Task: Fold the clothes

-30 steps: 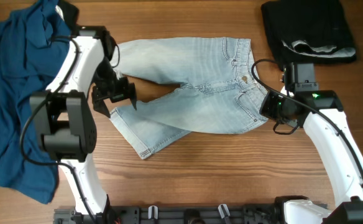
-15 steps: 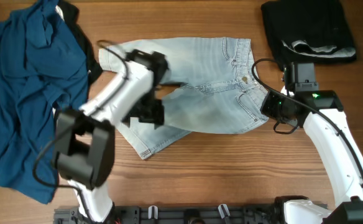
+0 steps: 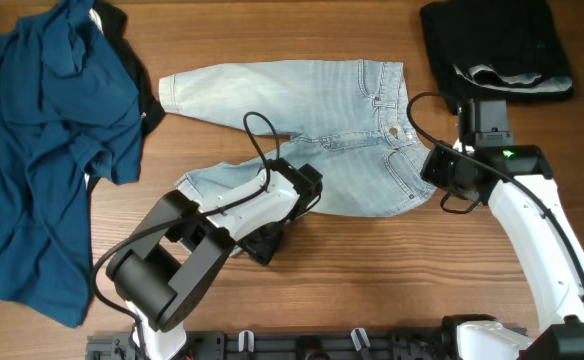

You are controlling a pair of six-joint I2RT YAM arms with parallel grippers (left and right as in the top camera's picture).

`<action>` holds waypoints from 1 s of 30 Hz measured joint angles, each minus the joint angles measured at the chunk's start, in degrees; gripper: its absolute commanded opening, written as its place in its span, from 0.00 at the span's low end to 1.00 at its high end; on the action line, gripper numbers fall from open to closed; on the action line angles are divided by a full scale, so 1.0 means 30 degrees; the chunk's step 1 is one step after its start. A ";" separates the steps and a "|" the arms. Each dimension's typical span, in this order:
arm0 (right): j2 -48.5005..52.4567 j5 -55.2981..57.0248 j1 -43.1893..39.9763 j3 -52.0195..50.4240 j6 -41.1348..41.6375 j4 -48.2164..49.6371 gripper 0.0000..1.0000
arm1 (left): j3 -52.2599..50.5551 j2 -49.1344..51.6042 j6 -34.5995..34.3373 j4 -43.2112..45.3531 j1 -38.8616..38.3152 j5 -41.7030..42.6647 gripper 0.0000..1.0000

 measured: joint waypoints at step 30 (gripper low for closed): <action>0.0015 -0.5129 -0.3308 -0.7082 0.3279 0.4998 0.82 | -0.0080 -0.0015 -0.4262 -0.1829 0.1129 -0.2222 0.56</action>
